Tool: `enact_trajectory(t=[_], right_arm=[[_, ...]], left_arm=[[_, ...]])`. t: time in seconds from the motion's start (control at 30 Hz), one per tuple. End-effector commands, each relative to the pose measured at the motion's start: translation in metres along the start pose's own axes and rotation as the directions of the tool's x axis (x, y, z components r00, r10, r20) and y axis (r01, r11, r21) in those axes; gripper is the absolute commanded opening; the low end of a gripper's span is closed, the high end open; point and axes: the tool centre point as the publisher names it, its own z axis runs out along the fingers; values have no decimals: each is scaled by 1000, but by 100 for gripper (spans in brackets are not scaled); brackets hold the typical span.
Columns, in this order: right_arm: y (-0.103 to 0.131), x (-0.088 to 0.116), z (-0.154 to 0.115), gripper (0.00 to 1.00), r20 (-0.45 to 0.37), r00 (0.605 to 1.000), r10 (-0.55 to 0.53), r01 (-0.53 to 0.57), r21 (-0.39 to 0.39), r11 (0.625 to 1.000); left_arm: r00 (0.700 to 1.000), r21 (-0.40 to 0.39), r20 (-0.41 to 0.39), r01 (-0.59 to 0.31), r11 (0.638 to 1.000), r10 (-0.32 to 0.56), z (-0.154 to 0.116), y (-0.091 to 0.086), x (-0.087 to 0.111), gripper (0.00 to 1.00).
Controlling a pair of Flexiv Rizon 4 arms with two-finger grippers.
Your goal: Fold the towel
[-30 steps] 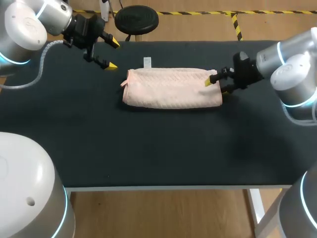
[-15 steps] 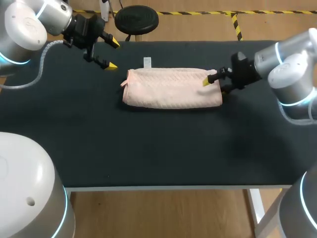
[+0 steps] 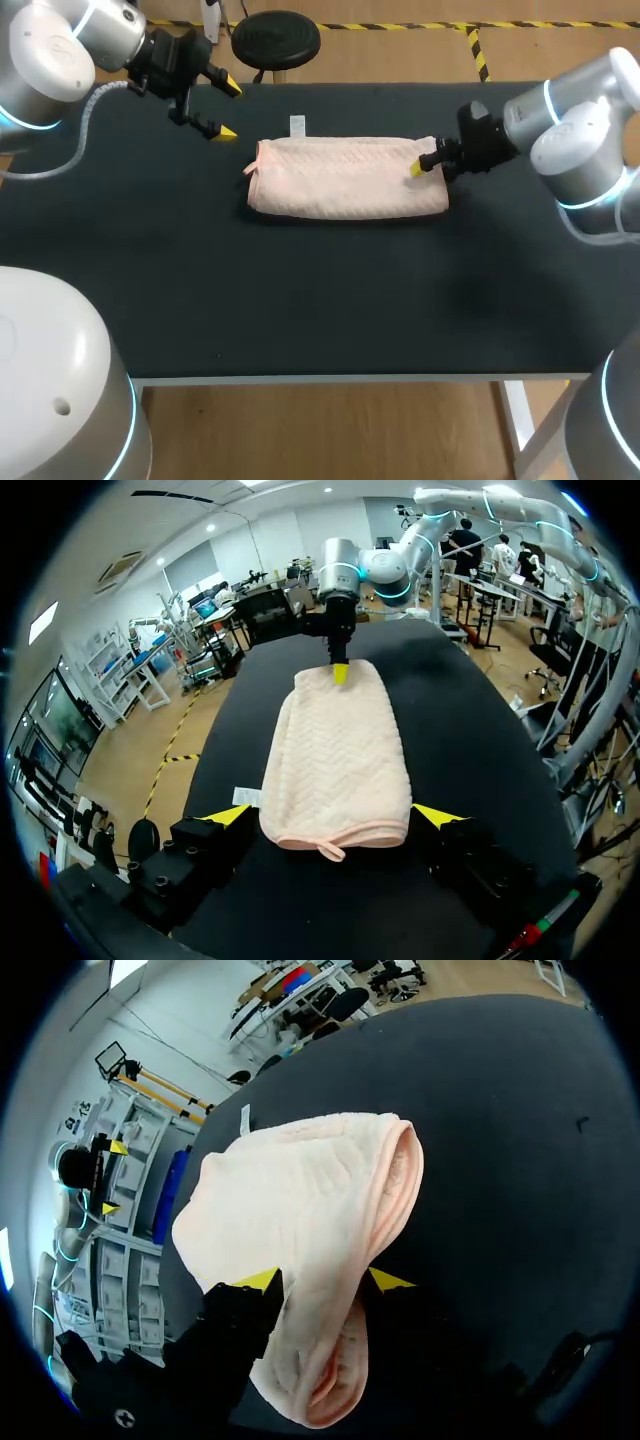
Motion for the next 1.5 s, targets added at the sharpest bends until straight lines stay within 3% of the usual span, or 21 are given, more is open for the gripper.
enact_trajectory(t=[0.03,0.23,0.43,0.77,1.07,1.1,1.13,1.17,1.2,1.5], right_arm=[[4,12,-6,0,55,998,-7,7,12,1000],[16,38,-2,0,141,989,-53,51,18,999],[31,83,14,0,217,966,-139,131,48,990],[50,176,81,0,303,902,-307,268,163,950],[41,228,138,0,327,867,-376,297,265,917],[38,229,140,3,334,864,-378,295,272,916],[36,230,141,33,339,861,-379,294,277,915],[33,231,141,50,352,857,-376,284,286,915],[31,230,140,98,361,854,-375,280,288,916],[31,239,119,100,395,847,-355,287,223,932]], left_arm=[[1000,2,1,-2,1000,2,0,1,0,100],[1000,2,1,-2,1000,2,0,1,0,100],[1000,2,1,-2,1000,2,0,1,0,100],[1000,2,1,-2,1000,2,0,1,0,100],[1000,2,1,-2,1000,2,0,1,0,100],[1000,2,1,-2,1000,2,0,1,0,100],[1000,2,1,-2,1000,2,0,1,0,100],[1000,2,1,-2,1000,2,0,1,0,100],[1000,2,1,-2,1000,2,0,1,0,100],[1000,2,1,-2,1000,2,0,1,0,100]])
